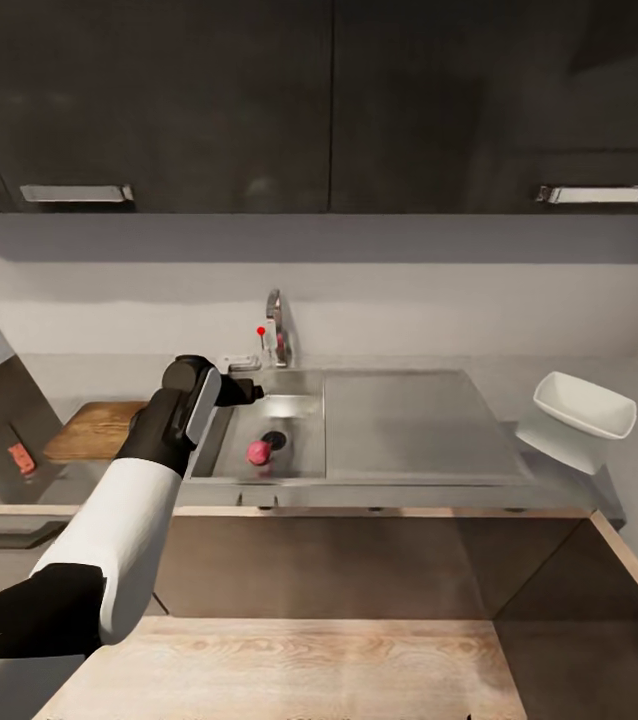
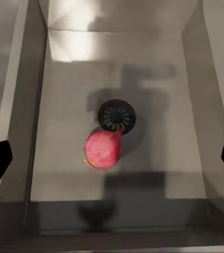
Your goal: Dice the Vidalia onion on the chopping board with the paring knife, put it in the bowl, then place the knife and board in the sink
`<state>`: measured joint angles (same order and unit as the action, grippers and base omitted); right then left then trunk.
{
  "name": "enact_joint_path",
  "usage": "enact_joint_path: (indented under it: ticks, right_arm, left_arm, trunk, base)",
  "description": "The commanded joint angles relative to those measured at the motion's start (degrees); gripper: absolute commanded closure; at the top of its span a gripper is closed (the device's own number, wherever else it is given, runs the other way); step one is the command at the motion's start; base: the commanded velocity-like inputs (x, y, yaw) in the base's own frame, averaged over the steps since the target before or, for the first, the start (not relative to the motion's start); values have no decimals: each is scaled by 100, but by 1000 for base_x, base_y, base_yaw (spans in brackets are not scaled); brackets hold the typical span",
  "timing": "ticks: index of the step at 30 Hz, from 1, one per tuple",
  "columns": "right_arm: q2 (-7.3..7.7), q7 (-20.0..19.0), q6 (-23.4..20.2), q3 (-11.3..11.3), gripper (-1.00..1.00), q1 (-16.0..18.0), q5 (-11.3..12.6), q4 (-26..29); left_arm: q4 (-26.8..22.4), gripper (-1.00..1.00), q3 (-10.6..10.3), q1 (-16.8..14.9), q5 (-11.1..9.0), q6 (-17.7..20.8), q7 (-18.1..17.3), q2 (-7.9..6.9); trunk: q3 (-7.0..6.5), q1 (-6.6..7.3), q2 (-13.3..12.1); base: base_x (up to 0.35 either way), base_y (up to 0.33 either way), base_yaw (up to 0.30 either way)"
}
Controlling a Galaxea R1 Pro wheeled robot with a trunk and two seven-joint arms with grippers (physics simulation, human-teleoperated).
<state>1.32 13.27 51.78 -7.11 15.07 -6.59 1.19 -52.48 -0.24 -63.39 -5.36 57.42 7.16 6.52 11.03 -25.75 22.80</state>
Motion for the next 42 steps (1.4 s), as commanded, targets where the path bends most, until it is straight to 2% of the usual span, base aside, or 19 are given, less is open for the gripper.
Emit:
enact_joint_path:
  ticks: [1, 9, 23, 32, 42]
  right_arm:
    - [0, 19, 14, -45, -100, 5, -62, -4]
    - [-12, 17, 10, -38, -100, 5, -62, -4]
    - [-9, 17, 12, -38, -100, 5, -62, -4]
    - [-14, 17, 11, -36, -100, 5, -62, -7]
    - [-26, 17, 8, -36, -100, 5, -66, -10]
  left_arm:
    - [-5, -100, -3, 23, -56, 18, 55, 0]
    - [78, -100, -3, 96, -46, 1, 57, -9]
    - [291, -100, -3, 99, -40, -5, 51, -10]
    - [445, -100, -3, 99, -36, -11, 48, -10]
    - [681, -100, -3, 99, -20, -19, 43, -2]
  trunk:
    - [19, -3, 12]
    - [86, -3, 12]
    - [207, -3, 12]
    - [282, -3, 12]
    - [366, -3, 12]
  base:
    - [2, 2, 0]
    - [19, 0, 0]
    - [208, 0, 0]
    - [34, -2, 0]
    - [119, -119, 0]
